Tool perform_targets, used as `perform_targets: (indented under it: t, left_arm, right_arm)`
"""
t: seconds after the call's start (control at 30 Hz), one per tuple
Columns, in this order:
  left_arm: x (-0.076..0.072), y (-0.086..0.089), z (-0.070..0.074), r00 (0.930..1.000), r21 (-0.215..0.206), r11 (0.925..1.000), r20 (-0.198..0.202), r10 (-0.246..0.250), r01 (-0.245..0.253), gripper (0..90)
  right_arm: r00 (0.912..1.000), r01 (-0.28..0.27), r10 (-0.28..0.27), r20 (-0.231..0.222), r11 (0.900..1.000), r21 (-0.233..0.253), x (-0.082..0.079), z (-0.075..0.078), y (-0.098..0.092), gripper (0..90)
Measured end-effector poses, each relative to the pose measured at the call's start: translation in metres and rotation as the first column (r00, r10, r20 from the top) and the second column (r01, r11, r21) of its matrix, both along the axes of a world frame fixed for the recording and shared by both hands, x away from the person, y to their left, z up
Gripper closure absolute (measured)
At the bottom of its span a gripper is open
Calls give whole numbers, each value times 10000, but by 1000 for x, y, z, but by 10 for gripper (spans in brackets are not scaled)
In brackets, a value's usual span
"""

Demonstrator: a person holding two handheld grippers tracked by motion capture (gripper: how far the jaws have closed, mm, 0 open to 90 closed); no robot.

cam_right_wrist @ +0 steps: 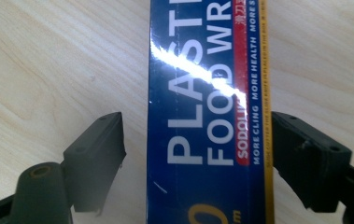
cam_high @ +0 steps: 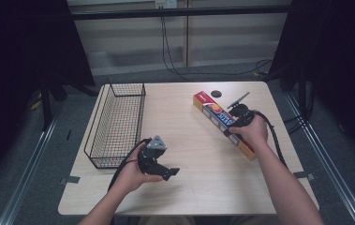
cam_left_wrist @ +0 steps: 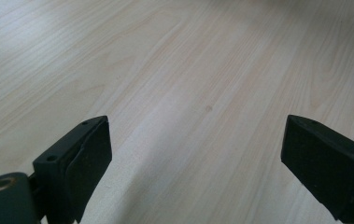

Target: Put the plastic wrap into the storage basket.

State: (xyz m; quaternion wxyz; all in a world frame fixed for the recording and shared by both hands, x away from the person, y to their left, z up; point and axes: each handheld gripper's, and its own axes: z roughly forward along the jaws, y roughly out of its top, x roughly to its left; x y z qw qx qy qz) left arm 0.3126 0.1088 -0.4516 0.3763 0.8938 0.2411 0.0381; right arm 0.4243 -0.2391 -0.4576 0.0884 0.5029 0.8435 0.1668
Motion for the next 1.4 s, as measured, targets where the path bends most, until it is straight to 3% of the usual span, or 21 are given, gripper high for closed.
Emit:
perform_targets:
  t: [0.17, 0.3, 0.47, 0.57, 0.9, 1.0, 1.03, 1.1, 1.2, 1.4]
  left_arm:
    - [0, 0, 1, 10000, 135, 9999, -37, -27, 27, 92]
    - [0, 0, 1, 10000, 68, 10000, -47, -33, 33, 92]
    - [-1, -1, 0, 9999, -29, 10000, -95, -30, 30, 93]
    - [-2, -2, 0, 10000, 72, 10000, -63, -19, 19, 95]
    - [-2, -1, 0, 10000, -5, 10000, -22, 7, -7, 96]
    - [-3, -1, 0, 10000, -46, 10000, -1, 32, -32, 97]
    - [-2, 0, 2, 10000, 111, 9999, -9, 37, -37, 97]
    - [-2, 1, 2, 10000, 7, 10000, 10, 70, -70, 98]
    - [-2, 2, 2, 9999, -131, 9998, -15, 145, -145, 99]
    - [-1, 4, 3, 9997, -8, 9997, 1, 227, -227, 100]
  right_arm:
    - [9999, -142, 145, 90, 9995, -296, 1, -4, -2, 386]
    - [9996, -275, 276, 47, 9994, -222, 3, -5, -3, 386]
    - [9995, 167, -168, -278, 9999, -35, 5, -6, -4, 402]
    - [9985, 384, -389, -382, 9991, -160, 5, -6, -2, 403]
    - [9906, 132, -192, -1355, 9989, -451, 16, -4, 0, 399]
    - [9898, 130, -209, -1407, 9983, -570, 17, -4, 2, 430]
    - [9883, 118, -210, -1513, 9980, -617, 17, -3, 2, 437]
    - [9866, 151, -216, -1617, 9990, -415, 17, -2, 1, 442]
    - [9869, -15, -53, -1613, 9991, -420, 15, -1, 0, 444]
    - [9925, -458, 422, -1148, 9985, -293, 6, 9, -1, 445]
